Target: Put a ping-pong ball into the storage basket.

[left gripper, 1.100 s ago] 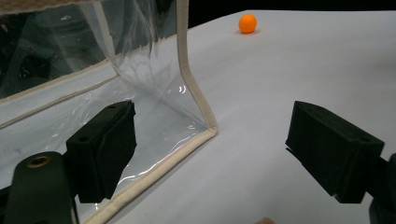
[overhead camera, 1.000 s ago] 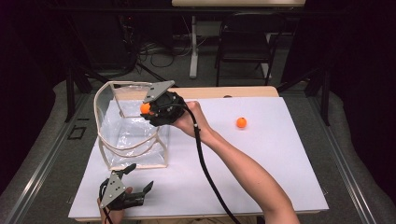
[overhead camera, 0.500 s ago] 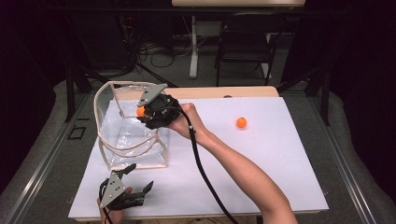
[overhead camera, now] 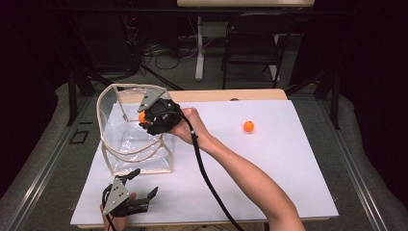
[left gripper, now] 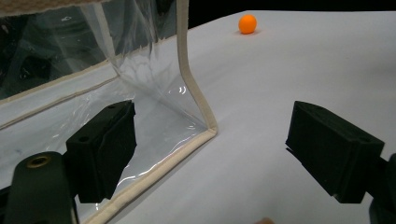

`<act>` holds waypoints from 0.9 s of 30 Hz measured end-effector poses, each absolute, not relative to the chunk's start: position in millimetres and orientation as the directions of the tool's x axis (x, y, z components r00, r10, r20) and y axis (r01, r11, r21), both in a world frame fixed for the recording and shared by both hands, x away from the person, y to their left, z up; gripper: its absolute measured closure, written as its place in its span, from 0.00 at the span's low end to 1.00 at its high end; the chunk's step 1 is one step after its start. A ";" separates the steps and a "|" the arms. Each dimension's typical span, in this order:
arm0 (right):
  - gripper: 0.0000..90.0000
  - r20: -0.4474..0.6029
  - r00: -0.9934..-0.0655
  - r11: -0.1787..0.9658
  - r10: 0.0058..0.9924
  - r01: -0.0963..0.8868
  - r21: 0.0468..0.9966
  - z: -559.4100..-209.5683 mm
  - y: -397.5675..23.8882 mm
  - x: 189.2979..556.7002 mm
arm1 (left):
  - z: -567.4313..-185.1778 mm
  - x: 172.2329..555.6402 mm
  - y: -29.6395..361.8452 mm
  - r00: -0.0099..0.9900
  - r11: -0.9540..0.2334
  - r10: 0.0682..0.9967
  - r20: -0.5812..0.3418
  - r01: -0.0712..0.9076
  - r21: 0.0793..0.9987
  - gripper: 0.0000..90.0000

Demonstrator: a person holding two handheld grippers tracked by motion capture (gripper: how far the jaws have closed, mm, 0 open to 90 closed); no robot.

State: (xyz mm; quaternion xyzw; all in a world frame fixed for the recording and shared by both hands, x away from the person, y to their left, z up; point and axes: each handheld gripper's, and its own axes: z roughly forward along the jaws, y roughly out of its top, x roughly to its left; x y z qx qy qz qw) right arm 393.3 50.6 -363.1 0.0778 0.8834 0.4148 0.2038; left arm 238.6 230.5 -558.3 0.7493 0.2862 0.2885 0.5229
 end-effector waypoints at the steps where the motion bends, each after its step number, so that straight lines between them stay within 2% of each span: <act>1: 0.56 -0.292 -0.906 0.645 0.307 -0.027 0.764 -363.6 51.3 393.6 | -558.2 238.4 230.5 0.670 -0.290 0.730 0.133 0.127 0.949 0.17; 27: 0.56 -0.313 -0.905 0.691 0.289 -0.029 0.722 -369.8 66.9 391.8 | -558.0 238.7 230.5 0.673 -0.286 0.728 0.131 0.125 0.950 0.17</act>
